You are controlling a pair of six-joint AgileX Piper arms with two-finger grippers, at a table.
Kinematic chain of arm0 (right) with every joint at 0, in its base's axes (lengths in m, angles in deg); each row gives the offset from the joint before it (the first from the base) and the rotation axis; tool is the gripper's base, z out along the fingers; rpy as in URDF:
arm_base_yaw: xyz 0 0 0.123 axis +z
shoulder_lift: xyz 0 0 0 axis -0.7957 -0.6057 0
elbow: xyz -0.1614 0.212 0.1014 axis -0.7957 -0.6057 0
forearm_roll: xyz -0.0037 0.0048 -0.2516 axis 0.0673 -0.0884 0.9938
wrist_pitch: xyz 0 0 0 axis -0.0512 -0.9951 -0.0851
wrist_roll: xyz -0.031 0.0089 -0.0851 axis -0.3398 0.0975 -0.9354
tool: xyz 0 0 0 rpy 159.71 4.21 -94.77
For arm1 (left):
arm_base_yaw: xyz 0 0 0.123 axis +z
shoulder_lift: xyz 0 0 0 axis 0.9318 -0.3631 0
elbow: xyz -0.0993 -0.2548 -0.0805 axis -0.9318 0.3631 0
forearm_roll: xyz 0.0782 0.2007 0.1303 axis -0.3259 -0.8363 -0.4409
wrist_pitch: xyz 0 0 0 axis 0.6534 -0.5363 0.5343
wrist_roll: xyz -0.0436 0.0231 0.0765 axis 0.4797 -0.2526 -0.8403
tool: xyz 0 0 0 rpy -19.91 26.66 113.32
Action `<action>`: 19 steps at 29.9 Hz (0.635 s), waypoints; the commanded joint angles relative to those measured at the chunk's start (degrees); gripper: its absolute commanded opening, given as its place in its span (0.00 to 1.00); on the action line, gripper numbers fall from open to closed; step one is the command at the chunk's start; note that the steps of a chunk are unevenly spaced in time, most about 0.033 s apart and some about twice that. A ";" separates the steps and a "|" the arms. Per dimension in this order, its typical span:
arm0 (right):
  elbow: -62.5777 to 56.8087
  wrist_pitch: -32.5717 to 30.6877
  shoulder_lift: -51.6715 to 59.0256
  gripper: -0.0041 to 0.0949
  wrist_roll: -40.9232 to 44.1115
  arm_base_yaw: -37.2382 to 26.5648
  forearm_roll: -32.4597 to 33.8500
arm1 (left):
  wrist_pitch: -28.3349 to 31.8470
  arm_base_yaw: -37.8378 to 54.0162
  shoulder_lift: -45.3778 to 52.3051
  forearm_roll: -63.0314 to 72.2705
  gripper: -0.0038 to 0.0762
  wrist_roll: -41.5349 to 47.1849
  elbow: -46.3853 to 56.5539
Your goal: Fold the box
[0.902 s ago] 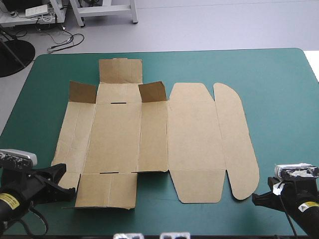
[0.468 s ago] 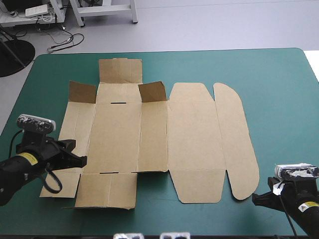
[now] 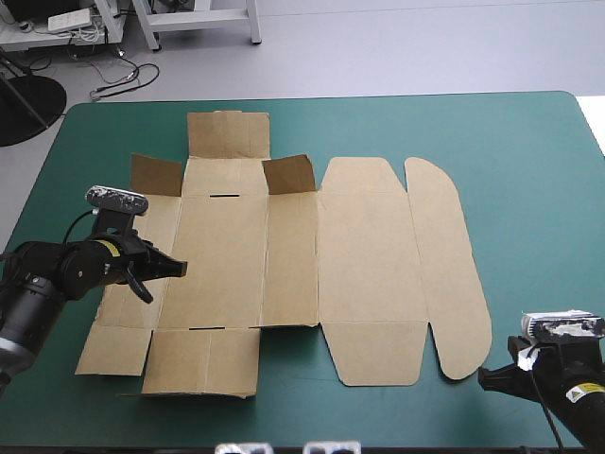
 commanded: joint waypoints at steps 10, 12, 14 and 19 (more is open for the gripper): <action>1.58 2.93 -0.38 0.11 -0.52 0.07 -1.10 | -2.59 24.76 -5.02 11.56 0.04 -9.24 -8.94; 1.58 3.05 -0.38 0.11 -0.52 0.07 -1.10 | -4.69 30.45 -6.04 18.48 0.04 -13.81 -8.68; 1.49 3.56 -0.38 0.11 -0.52 0.07 -1.10 | -7.38 35.47 -7.58 23.65 0.04 -17.47 -8.68; 0.93 5.79 -0.38 0.11 -0.52 0.07 -1.00 | -12.70 42.98 -12.89 30.31 0.04 -21.68 -8.68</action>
